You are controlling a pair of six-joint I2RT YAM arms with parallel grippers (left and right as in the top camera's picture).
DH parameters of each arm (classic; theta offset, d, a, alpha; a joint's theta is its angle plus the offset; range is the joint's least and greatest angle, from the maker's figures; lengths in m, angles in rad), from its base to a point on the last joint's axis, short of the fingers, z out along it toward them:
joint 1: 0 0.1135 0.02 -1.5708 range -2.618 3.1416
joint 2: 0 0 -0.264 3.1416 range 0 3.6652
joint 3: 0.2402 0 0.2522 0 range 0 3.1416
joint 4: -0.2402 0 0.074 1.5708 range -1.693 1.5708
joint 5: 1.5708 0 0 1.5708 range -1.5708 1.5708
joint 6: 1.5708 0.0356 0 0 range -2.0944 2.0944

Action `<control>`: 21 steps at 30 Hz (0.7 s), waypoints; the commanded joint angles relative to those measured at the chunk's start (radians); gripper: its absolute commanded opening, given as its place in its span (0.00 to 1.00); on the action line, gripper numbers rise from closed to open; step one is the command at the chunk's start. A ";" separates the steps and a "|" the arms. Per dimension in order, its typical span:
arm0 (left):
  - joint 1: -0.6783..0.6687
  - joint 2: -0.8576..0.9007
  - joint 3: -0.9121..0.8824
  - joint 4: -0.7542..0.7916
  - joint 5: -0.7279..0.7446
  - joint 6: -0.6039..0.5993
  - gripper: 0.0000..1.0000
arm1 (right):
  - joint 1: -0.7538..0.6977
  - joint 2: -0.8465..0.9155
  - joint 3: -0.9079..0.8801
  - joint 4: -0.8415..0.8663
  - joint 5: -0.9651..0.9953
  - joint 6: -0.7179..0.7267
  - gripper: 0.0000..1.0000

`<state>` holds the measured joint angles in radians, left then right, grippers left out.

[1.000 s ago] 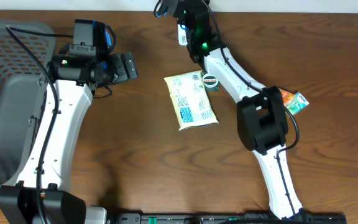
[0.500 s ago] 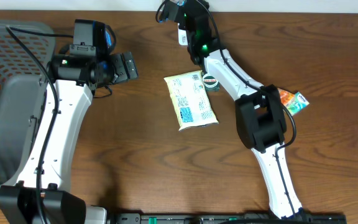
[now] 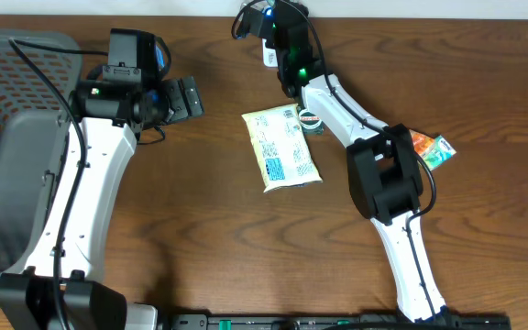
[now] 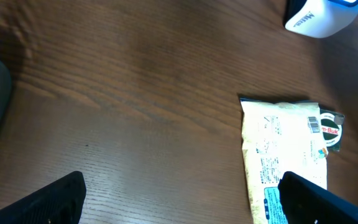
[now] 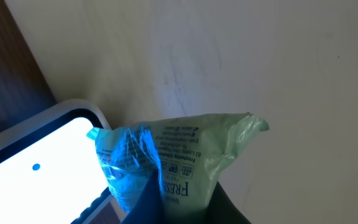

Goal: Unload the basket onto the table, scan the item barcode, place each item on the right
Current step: 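Hold the green pack under the scanner with the right gripper, then carry the green pack right and release it beside the Kleenex packs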

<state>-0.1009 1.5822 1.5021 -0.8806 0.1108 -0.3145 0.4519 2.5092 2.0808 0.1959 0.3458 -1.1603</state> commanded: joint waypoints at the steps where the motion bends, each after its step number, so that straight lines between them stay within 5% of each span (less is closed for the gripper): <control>1: 0.001 0.006 0.007 -0.001 0.009 0.003 0.97 | -0.005 -0.002 -0.004 0.019 0.034 -0.008 0.02; 11: 0.001 0.006 0.007 -0.001 0.009 0.003 0.98 | 0.012 -0.073 -0.004 0.026 0.098 0.072 0.01; 21: 0.001 0.006 0.007 -0.002 0.009 0.003 0.98 | 0.023 -0.290 -0.004 -0.381 0.015 0.479 0.01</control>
<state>-0.1009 1.5822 1.5021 -0.8806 0.1108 -0.3145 0.4694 2.3436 2.0724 -0.1364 0.4026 -0.8707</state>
